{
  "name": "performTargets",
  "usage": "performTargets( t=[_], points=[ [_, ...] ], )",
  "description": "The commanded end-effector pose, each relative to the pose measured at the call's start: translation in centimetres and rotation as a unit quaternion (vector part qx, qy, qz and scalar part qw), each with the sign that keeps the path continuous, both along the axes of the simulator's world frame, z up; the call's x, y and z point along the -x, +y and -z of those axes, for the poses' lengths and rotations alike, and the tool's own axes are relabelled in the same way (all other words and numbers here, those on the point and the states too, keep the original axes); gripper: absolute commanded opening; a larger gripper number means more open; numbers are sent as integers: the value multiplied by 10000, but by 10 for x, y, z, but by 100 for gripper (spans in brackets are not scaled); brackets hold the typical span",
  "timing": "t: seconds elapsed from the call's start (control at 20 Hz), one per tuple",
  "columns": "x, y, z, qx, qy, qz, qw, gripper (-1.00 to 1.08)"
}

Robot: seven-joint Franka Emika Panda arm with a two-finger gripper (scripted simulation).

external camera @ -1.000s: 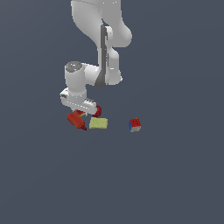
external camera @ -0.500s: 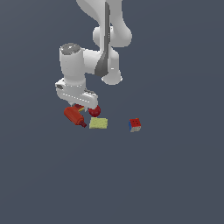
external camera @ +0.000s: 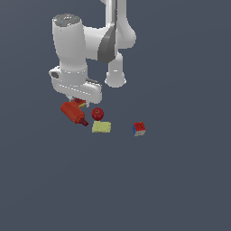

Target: Pick up a designated object from a clutter of objects.

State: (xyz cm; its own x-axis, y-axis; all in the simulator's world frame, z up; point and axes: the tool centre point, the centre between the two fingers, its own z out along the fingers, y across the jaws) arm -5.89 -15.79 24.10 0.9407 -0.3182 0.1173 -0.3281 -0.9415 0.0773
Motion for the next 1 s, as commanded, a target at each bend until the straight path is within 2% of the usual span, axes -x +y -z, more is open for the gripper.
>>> performTargets(
  t=[0.0,0.5,0.95],
  points=[
    [-8,4,-25,2,-18,-1,10000,-100],
    [-38,19,-105,-4,-15,-6,10000,-100],
    [-53,25,-140,-5,-13,-9,10000,-100]
  ],
)
